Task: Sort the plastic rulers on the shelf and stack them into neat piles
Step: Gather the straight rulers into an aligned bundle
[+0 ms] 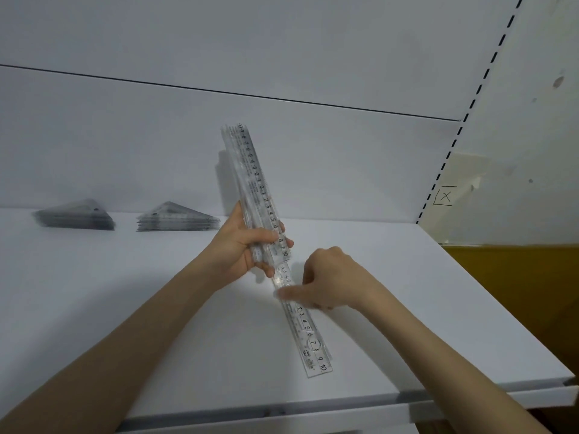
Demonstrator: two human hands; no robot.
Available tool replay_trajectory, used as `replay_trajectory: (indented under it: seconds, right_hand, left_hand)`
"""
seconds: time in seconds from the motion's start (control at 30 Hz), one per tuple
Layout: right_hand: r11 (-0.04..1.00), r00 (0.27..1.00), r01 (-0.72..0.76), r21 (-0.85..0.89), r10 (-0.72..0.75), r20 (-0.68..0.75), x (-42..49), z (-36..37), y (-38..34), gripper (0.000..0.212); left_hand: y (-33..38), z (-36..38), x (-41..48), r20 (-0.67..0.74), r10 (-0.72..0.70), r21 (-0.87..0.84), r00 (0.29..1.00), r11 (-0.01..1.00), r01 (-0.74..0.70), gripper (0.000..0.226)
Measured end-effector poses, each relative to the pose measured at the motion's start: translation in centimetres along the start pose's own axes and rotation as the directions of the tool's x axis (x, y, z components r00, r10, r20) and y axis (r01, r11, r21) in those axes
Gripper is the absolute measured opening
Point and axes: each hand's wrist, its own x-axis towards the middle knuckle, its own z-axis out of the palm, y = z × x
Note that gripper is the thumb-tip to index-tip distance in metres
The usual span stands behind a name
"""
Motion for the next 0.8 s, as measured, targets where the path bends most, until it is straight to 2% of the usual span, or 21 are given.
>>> replay_trajectory:
  seconds: [0.07,0.13,0.33,0.4,0.5,0.57,0.67,0.8]
  right_hand:
    - [0.994,1.000,0.000,-0.105,0.003,0.023,-0.4,0.3,-1.0,0.055]
    - [0.993,0.999,0.007,-0.114,-0.001,0.055,-0.4,0.3,-1.4,0.054]
    - [0.995,0.988,-0.079,0.067,0.070,0.136,0.3,0.1,-0.4,0.044]
    - [0.969,0.987,-0.101,0.224,0.071,0.141,0.3,-0.2,0.3,0.039]
    - [0.802,0.998,-0.057,0.594,0.024,0.065,-0.1,-0.7,1.9,0.036]
    - [0.659,0.999,0.034,0.751,-0.024,-0.024,-0.6,-1.2,2.6,0.033]
    - [0.499,0.990,0.140,0.855,-0.067,-0.123,-1.4,-2.0,3.1,0.032]
    - [0.369,0.972,0.235,0.899,-0.108,-0.210,-2.1,-2.6,3.4,0.023]
  left_hand:
    - [0.0,0.1,0.0,-0.005,-0.001,-0.011,1.000,1.000,0.001,0.061]
    - [-0.1,0.2,-0.1,0.004,-0.011,-0.009,1.000,1.000,0.011,0.061]
    - [-0.1,0.3,-0.3,0.047,-0.024,-0.002,0.999,1.000,0.024,0.059]
    - [-0.1,0.3,-0.4,0.055,-0.027,-0.003,0.998,1.000,0.027,0.060]
    - [-0.1,0.3,-0.5,0.062,-0.027,-0.014,0.998,1.000,0.028,0.064]
    - [-0.1,0.3,-0.4,0.066,-0.027,-0.022,0.997,0.999,0.029,0.068]
    - [-0.1,0.3,-0.4,0.089,-0.023,-0.043,0.996,0.999,0.027,0.068]
    - [-0.3,0.3,-0.3,0.090,-0.031,-0.042,0.995,0.999,0.035,0.068]
